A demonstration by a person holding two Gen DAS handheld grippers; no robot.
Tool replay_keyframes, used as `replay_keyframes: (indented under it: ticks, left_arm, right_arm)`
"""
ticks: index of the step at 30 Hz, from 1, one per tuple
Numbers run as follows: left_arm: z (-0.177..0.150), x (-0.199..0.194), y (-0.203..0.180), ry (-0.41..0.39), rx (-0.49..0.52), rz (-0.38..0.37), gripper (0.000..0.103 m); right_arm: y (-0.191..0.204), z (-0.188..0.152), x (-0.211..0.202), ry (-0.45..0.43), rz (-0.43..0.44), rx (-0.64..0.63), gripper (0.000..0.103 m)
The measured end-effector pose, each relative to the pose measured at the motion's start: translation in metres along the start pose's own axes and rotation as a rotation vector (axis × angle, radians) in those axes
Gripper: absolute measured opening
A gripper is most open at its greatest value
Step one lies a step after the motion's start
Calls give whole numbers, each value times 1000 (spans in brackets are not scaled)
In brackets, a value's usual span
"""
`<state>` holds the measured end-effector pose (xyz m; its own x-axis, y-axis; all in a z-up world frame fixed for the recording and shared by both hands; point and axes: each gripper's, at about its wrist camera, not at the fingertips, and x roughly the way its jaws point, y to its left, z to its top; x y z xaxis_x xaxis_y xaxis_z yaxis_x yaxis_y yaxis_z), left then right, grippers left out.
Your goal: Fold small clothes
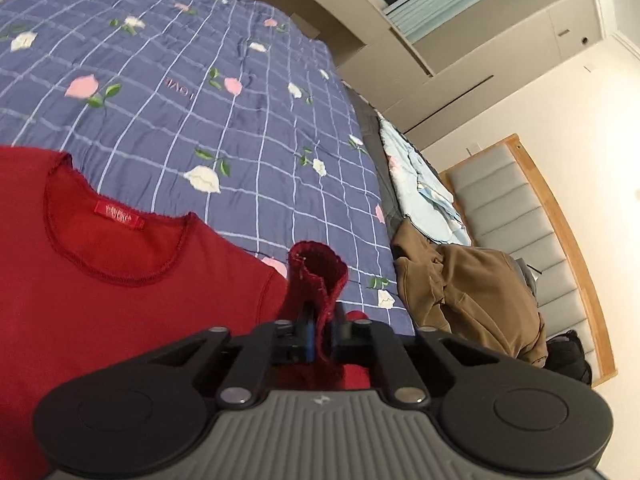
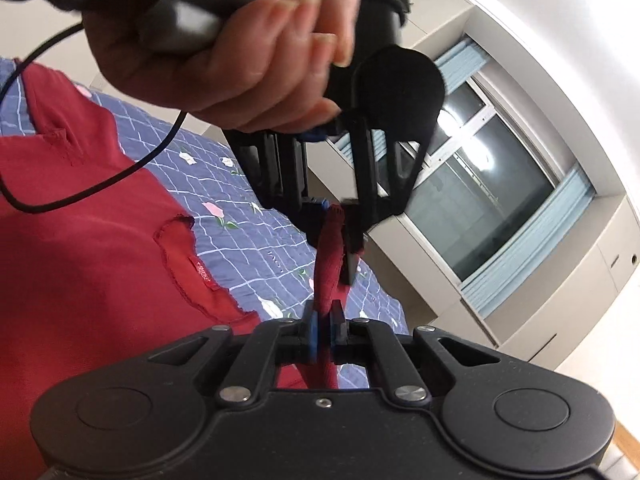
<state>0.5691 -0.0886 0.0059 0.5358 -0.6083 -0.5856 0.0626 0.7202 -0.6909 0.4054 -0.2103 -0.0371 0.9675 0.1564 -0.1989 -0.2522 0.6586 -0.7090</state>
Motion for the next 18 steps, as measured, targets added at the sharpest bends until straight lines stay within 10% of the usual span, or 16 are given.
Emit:
replay_keyframes:
  ticks: [6, 18]
  left_arm:
    - [-4, -25, -7, -84, 136, 15, 4]
    - [21, -115, -26, -285, 253, -37, 4]
  right_arm:
    - [-39, -23, -23, 80, 76, 289, 53]
    - [-99, -94, -45, 252, 40, 710, 75]
